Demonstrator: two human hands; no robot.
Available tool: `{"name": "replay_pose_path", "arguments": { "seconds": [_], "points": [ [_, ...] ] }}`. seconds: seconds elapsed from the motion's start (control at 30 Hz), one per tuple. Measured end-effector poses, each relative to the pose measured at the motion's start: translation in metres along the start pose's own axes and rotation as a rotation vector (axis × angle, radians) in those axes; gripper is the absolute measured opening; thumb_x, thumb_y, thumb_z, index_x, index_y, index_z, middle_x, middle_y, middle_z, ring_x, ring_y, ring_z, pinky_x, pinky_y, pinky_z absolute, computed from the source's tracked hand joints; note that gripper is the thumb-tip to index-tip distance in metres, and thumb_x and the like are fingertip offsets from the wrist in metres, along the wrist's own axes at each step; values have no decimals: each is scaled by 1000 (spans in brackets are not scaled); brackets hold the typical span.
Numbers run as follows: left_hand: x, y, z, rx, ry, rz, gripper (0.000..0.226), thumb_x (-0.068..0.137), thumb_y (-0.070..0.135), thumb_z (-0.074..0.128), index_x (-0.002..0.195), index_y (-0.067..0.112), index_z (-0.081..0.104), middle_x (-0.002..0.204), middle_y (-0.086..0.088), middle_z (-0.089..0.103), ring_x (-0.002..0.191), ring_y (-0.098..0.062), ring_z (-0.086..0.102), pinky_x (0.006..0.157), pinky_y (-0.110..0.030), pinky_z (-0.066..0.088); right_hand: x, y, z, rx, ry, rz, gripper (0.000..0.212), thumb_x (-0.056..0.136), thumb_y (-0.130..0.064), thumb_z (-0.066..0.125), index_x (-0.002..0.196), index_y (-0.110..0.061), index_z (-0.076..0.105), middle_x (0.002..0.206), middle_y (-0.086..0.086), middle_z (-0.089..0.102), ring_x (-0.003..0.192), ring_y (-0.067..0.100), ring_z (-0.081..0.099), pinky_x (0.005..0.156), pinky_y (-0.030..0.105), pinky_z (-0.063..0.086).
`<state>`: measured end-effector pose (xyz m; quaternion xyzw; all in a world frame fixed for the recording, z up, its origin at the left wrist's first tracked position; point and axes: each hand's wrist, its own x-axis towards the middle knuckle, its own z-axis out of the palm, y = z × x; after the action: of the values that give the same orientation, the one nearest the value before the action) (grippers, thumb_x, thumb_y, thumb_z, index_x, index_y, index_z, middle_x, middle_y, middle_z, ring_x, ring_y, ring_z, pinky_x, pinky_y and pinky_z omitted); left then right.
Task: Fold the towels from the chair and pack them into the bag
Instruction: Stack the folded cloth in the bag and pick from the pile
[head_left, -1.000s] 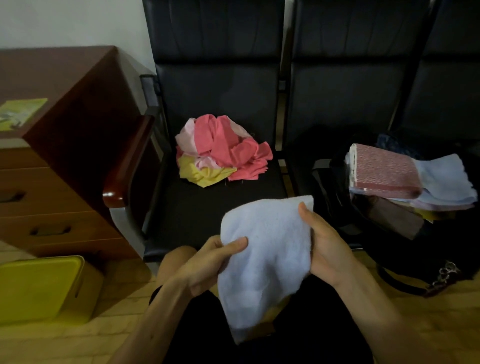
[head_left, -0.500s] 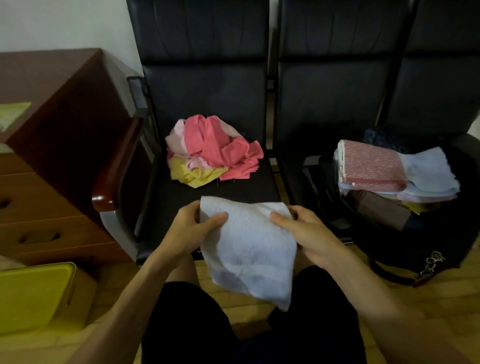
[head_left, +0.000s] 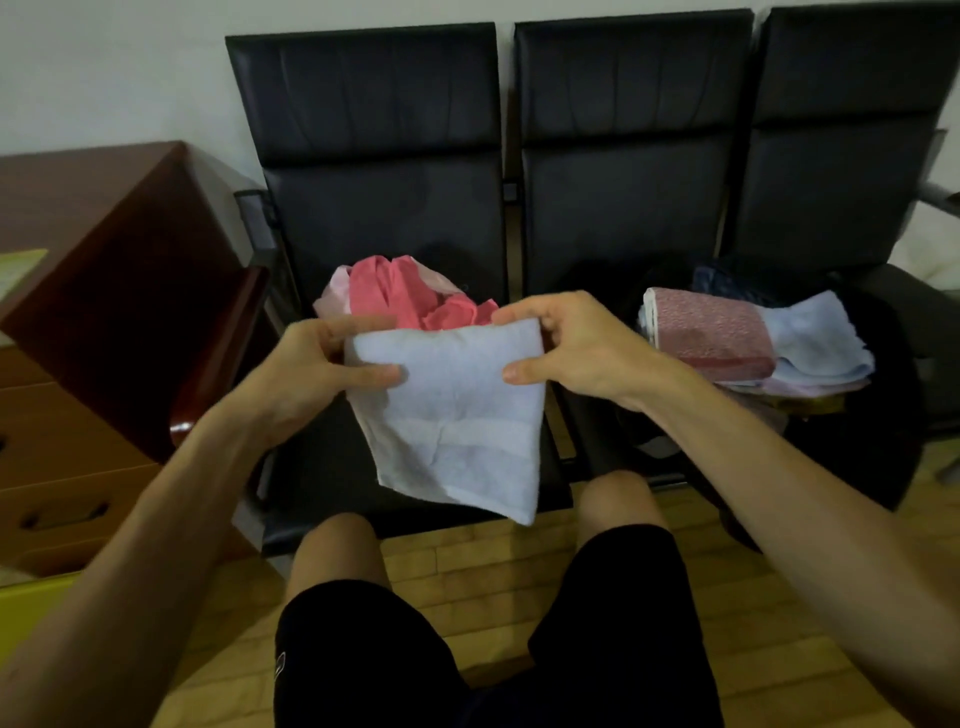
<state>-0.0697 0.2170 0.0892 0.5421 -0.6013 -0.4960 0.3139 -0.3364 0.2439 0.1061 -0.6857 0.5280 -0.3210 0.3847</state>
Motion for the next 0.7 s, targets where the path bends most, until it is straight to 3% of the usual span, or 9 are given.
{"name": "replay_pose_path", "arguments": {
  "seconds": [0.07,0.3,0.4,0.5,0.6,0.7],
  "points": [
    [1,11,-4,95,26,53,57,70,17,83,122,33,65,116,20,59,100,0,58,71,-14,50,3,-12,-6,-77,16,-36,54,75,-6,82,126,-10,64,122,-1,66,110,11,63,97,35,54],
    [5,22,-14,485,119,229,52,79,23,80,128,29,64,118,8,63,104,-11,61,81,-22,49,8,-20,-12,-335,100,-128,52,84,-15,75,134,-14,58,131,1,62,113,11,58,93,26,48],
    [8,20,-11,648,152,344,44,83,27,77,125,25,67,112,8,67,92,-2,61,78,-16,49,7,-12,-8,-391,144,-128,50,88,-17,72,135,-14,57,133,3,61,120,15,58,90,21,42],
    [10,17,-4,704,179,367,36,83,25,78,118,24,70,106,9,69,81,8,57,69,-9,42,8,-2,-7,-416,160,-129,35,91,-17,69,125,-13,64,119,3,68,108,14,63,82,17,43],
    [8,17,1,686,185,383,31,81,22,80,111,23,73,101,6,72,80,5,60,70,-11,43,9,7,-8,-426,152,-107,20,93,-19,66,112,-13,69,103,1,69,90,8,63,72,12,43],
    [7,17,4,707,210,380,28,81,22,80,108,20,74,98,5,72,78,1,61,68,-12,44,8,14,-7,-416,144,-102,18,94,-20,64,110,-14,68,98,-3,67,87,6,62,72,13,44]
  ]
}}
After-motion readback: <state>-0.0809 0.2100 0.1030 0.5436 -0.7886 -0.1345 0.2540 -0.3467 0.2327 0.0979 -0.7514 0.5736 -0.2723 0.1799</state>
